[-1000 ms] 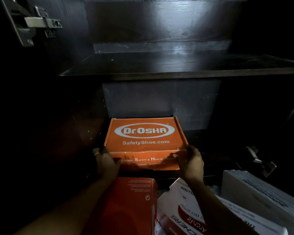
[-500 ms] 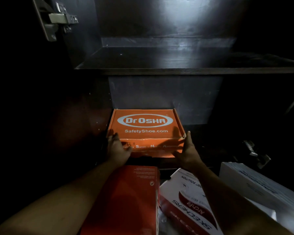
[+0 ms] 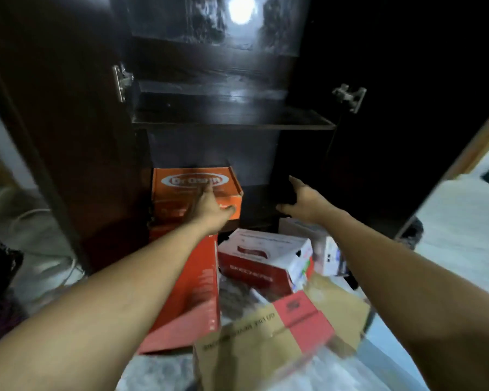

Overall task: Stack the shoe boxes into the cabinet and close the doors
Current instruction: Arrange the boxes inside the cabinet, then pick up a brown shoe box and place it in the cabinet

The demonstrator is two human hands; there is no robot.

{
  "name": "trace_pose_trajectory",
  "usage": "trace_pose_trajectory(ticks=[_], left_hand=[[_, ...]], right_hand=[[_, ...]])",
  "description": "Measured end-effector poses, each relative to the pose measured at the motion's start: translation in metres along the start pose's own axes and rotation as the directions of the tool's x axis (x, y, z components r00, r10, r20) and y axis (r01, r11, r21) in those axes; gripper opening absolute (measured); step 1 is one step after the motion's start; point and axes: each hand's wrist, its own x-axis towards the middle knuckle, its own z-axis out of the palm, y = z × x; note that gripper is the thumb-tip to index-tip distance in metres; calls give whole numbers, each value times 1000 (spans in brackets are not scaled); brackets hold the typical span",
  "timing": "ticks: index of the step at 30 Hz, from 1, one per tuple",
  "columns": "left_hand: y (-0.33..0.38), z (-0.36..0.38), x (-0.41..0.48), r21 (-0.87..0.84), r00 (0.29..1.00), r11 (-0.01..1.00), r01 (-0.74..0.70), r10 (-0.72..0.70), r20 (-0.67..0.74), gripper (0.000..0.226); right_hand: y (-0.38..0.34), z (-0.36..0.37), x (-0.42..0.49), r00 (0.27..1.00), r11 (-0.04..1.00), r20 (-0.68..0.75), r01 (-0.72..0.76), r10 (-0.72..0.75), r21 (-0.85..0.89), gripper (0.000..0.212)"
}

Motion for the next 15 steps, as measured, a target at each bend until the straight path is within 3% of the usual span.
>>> trace_pose_trajectory(ticks=[3, 10, 12, 15], left_hand=[[10, 12, -60, 15, 996, 999, -38, 37, 80, 94], [-30, 29, -182, -87, 986, 995, 44, -29, 165, 75], [-54, 31, -215, -69, 967, 991, 112, -93, 239, 94], [-87, 41, -247, 7, 930, 981, 191, -184, 317, 146]], right_hand=[[25, 0, -73, 998, 998, 33, -57, 56, 37, 95], [70, 52, -178, 980, 974, 140, -166, 144, 154, 81], [84, 73, -191, 969, 954, 164, -217, 185, 207, 85], [98, 95, -207, 950, 930, 249, -253, 187, 268, 83]])
